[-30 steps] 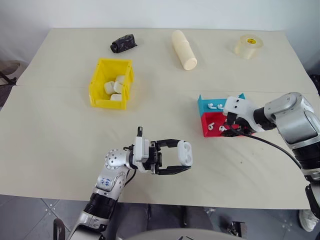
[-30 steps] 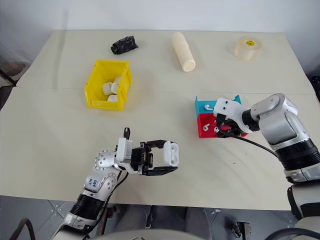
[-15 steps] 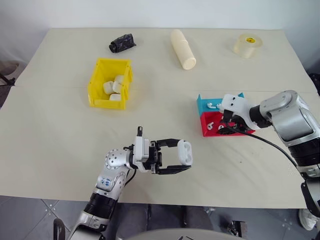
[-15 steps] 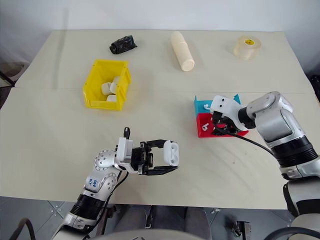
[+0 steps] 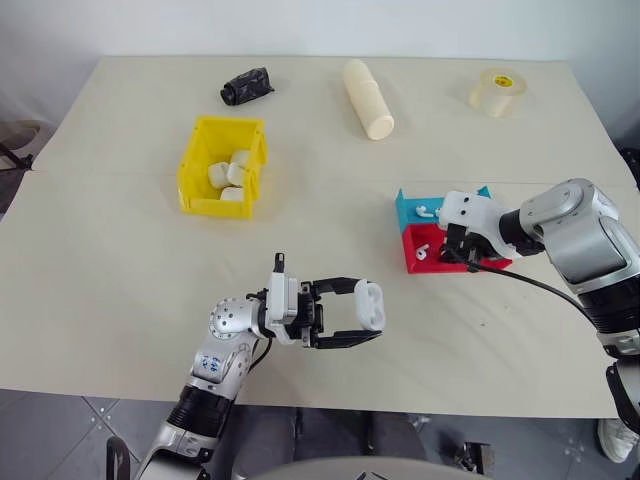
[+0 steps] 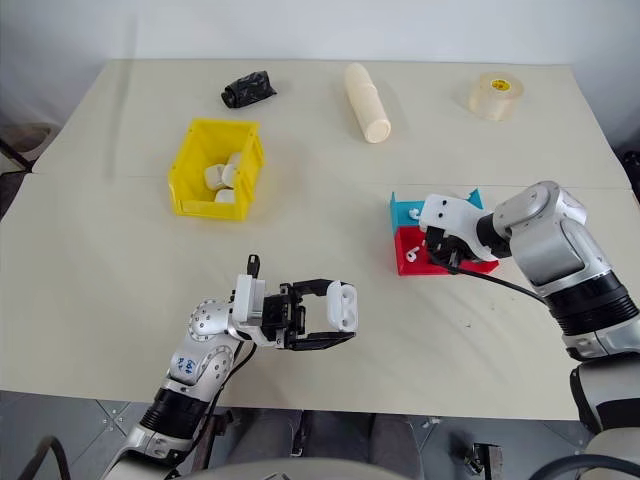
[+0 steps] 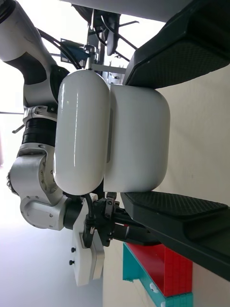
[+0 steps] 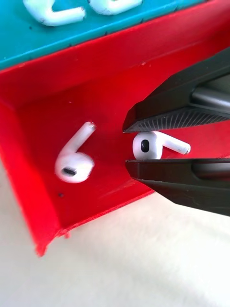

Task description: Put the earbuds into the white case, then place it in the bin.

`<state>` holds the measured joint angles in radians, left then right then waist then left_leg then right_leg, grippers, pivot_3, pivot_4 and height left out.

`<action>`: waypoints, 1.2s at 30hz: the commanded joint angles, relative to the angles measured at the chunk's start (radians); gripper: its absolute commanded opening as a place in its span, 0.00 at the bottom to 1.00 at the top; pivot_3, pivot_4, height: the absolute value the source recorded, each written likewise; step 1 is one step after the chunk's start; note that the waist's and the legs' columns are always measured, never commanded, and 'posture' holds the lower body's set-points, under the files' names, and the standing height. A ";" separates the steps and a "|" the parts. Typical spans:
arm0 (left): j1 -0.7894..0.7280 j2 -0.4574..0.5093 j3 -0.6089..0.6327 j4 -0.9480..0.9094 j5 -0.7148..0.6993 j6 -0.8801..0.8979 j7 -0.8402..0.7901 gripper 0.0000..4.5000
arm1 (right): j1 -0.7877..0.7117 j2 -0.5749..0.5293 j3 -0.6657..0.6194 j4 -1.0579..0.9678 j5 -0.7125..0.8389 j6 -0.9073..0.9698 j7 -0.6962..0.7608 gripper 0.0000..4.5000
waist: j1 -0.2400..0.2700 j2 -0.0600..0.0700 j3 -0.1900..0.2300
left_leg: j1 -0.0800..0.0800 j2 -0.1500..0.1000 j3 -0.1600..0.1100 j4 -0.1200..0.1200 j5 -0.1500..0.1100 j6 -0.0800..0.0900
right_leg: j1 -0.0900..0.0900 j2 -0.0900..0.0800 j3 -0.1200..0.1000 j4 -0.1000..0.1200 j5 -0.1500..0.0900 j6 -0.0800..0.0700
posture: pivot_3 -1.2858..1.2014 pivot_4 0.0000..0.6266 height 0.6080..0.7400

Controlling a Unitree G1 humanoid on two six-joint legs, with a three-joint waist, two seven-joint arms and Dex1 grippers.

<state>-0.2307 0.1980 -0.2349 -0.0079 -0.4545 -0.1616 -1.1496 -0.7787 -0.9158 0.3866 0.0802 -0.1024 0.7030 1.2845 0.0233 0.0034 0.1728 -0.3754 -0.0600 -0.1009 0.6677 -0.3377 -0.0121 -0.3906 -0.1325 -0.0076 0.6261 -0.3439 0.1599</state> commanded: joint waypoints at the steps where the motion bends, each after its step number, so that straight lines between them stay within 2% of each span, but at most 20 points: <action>1: -0.006 -0.005 -0.003 -0.042 -0.008 -0.006 0.003 0.62 | 0.005 -0.020 0.009 -0.005 -0.021 0.007 0.004 0.10 | 0.000 0.000 0.000 | 0.000 0.000 0.000 0.000 0.000 0.000 | 0.000 0.000 0.000 0.000 0.000 0.000 | 0.52 0.24 1.00; 16: -0.010 -0.004 -0.005 -0.037 -0.012 -0.001 -0.007 0.62 | 0.009 -0.036 -0.017 -0.023 -0.002 0.001 0.016 0.10 | -0.001 0.000 0.000 | 0.000 0.000 0.000 0.000 0.000 0.000 | 0.000 0.000 0.000 0.000 0.000 0.000 | 0.52 0.24 1.00; 20: -0.019 0.004 0.001 -0.031 -0.031 0.020 -0.028 0.62 | 0.024 -0.031 -0.115 -0.083 0.106 -0.020 0.046 0.10 | 0.000 0.000 0.000 | 0.000 0.000 0.000 0.000 0.000 0.000 | -0.001 0.000 0.000 0.000 0.000 0.000 | 0.52 0.24 1.00; 26: -0.047 0.001 0.029 0.000 -0.048 0.036 -0.035 0.62 | 0.176 -0.041 -0.305 -0.178 0.265 -0.135 0.051 0.10 | 0.003 0.000 0.000 | -0.001 0.000 0.000 0.000 0.000 0.000 | -0.001 0.000 0.000 0.000 0.000 0.000 | 0.52 0.24 1.00; 32: -0.086 -0.005 0.052 0.041 -0.062 0.071 -0.045 0.62 | 0.330 0.069 -0.488 -0.279 0.444 -0.285 0.003 0.10 | -0.001 0.000 0.000 | -0.001 0.000 0.001 0.000 0.000 0.000 | -0.001 0.001 0.000 0.000 0.000 0.000 | 0.52 0.24 1.00; 36: -0.114 -0.002 0.068 0.064 -0.071 0.098 -0.057 0.62 | 0.388 0.127 -0.544 -0.363 0.550 -0.261 -0.042 0.10 | -0.002 0.000 0.000 | -0.001 0.000 0.001 -0.001 0.000 0.000 | -0.001 0.002 0.000 0.002 0.000 0.000 | 0.52 0.24 1.00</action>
<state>-0.3281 0.1981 -0.1817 0.0583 -0.4944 -0.0708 -1.1970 -0.3945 -0.8029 -0.1037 -0.2211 0.3833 0.4366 1.2651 0.0212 0.0030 0.1730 -0.3760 -0.0593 -0.0998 0.6673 -0.3376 -0.0123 -0.3915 -0.1312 -0.0079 0.6280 -0.3438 0.1599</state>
